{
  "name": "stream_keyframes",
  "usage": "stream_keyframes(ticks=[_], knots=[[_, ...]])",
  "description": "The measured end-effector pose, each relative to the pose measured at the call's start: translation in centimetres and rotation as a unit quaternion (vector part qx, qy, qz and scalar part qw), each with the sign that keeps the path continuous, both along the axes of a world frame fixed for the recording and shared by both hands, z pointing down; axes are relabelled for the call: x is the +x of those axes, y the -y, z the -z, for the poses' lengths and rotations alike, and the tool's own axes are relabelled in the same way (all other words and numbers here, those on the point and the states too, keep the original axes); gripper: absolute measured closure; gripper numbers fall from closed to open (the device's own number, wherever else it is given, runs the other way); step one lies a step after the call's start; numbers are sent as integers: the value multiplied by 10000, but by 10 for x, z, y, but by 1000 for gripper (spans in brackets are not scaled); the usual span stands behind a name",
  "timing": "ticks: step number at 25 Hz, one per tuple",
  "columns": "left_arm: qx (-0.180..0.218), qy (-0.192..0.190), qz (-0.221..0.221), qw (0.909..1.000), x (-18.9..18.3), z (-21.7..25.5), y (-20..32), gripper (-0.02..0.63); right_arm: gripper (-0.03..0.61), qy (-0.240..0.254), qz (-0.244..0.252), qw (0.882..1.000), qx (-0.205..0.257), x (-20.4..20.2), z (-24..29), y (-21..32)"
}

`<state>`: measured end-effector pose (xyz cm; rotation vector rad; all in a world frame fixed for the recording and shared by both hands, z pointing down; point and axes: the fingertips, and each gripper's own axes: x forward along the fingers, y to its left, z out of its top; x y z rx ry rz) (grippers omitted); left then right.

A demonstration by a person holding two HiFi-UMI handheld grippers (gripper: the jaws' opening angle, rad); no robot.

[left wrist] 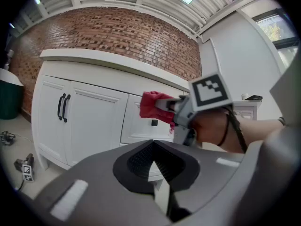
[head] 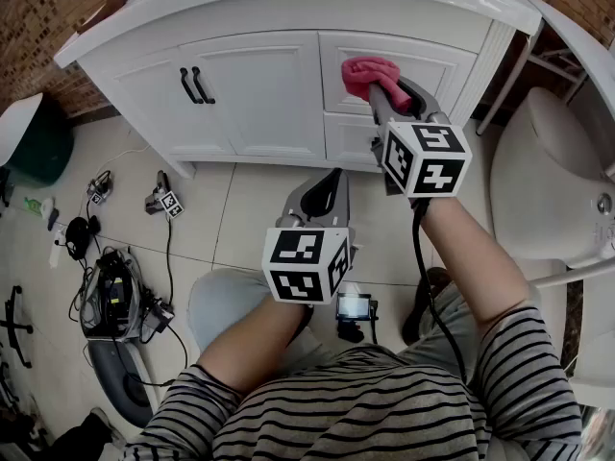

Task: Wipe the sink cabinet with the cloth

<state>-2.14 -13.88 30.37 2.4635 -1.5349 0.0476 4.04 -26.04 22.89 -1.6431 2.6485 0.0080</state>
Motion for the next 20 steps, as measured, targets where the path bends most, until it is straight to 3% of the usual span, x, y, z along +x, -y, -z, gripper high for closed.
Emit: stream_keyframes(ticks=[4, 8, 13, 20], knots=[[-140, -28, 140, 9998, -13, -7, 7, 614, 486, -164, 381, 9991, -65, -59, 2, 37], [-366, -249, 207, 9988, -21, -13, 13, 614, 486, 107, 60, 9993, -367, -52, -5, 64], [-378, -327, 22, 9987, -13, -11, 10, 614, 479, 180, -420, 9983, -353, 23, -8, 68], [-479, -353, -85, 9982, -4, -15, 7, 614, 479, 391, -1762, 9833, -221, 177, -3, 49]])
